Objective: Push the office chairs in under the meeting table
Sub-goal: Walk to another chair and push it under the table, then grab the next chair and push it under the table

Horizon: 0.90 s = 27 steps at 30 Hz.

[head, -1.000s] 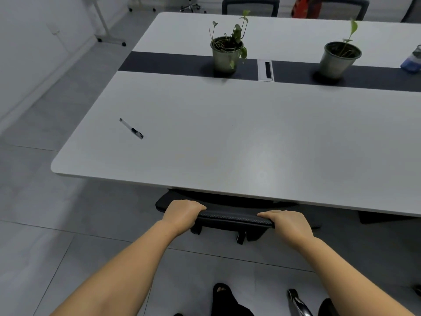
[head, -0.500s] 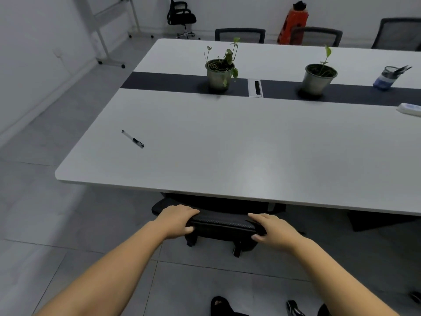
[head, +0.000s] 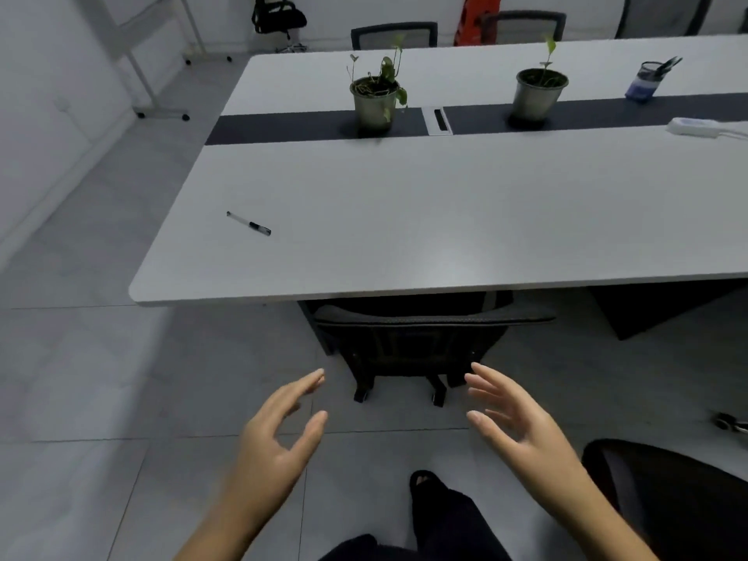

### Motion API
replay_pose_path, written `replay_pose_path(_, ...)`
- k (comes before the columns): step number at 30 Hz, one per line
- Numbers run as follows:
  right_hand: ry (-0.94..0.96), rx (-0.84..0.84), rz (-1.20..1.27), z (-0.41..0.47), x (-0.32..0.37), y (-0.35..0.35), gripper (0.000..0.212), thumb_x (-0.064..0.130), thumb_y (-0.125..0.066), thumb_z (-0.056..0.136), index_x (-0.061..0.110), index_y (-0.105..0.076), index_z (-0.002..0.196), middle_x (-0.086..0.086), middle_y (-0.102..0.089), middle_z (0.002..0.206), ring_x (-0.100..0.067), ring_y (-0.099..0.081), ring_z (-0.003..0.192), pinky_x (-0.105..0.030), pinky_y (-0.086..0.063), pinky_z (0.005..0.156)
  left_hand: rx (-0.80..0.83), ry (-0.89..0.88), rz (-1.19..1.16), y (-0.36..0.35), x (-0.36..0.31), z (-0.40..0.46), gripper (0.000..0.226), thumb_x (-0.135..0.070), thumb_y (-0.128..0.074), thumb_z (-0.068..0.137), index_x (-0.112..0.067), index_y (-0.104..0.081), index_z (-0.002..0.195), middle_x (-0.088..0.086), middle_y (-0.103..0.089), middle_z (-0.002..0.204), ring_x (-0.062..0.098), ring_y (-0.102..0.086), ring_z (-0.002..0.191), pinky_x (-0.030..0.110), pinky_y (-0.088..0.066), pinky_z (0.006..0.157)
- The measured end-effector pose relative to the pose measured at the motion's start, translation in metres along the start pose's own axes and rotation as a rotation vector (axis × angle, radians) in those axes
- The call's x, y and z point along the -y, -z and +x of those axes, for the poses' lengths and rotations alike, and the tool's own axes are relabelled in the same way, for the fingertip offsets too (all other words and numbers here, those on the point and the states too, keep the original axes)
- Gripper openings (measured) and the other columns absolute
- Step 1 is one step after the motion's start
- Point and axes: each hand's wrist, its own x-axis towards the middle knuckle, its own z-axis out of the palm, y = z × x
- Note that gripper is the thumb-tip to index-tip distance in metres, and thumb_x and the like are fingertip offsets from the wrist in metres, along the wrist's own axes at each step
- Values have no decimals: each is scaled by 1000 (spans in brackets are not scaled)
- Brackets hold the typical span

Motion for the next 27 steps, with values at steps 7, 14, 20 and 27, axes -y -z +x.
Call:
replay_pose_path(7, -170, -310, 264, -101, -20, -53, 46, 1, -58, 84, 37, -51, 112, 6, -63, 113, 3, -59, 101, -8, -48, 72, -19, 130, -143, 9, 26, -70, 65, 5, -56, 85, -58, -58, 102, -24, -65, 110, -4, -60, 101, 2, -44, 77)
replay_pose_path(14, -221, -532, 314, -175, -30, -50, 45, 5, -57, 84, 38, -51, 114, 5, -62, 114, 2, -59, 100, -16, -51, 74, 187, 73, -187, -10, 6, -95, 55, 1, -56, 86, -47, -57, 112, -24, -62, 112, -5, -58, 103, 3, -45, 79)
replay_pose_path(20, -207, -706, 352, -245, -47, -26, 44, 6, -58, 82, 37, -53, 113, 4, -62, 114, -2, -61, 102, -7, -48, 78, 354, -12, -217, -53, -18, -128, 40, -28, -60, 81, -60, -54, 104, -25, -62, 111, -6, -57, 105, 5, -45, 81)
replay_pose_path(27, -240, -894, 351, -379, -89, 20, 47, -1, -58, 82, 37, -54, 109, 6, -67, 108, -4, -62, 100, -6, -47, 75, 537, -70, -251, -140, -53, -221, 37, -28, -63, 80, -60, -58, 99, -23, -63, 112, -4, -59, 103, 5, -46, 80)
